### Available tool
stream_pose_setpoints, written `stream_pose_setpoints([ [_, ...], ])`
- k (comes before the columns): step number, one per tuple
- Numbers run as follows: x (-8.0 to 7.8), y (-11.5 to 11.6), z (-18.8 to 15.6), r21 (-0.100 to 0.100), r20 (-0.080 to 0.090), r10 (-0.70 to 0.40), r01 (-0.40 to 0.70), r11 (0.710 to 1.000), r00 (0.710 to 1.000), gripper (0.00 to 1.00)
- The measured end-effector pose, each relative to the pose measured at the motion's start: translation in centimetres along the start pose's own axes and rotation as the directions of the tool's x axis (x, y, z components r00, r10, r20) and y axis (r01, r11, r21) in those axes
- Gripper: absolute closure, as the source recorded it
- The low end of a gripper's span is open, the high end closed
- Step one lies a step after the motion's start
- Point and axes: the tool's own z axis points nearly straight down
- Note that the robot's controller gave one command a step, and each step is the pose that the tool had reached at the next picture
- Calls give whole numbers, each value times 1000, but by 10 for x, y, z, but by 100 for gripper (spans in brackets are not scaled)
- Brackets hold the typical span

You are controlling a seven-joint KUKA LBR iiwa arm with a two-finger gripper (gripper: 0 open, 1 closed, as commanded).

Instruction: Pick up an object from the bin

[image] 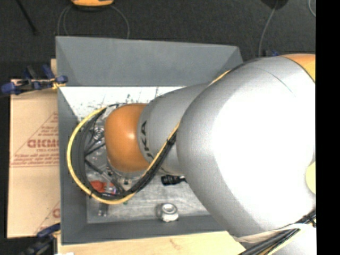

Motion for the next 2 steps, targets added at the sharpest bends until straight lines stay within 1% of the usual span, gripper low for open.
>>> stream_pose_setpoints([
  [1, -4, 2, -4, -11, 16, -3, 3, 1000, 1000, 100],
  [2, -14, -4, -147, -27, 16, 11, -11, 1000, 1000, 100],
])
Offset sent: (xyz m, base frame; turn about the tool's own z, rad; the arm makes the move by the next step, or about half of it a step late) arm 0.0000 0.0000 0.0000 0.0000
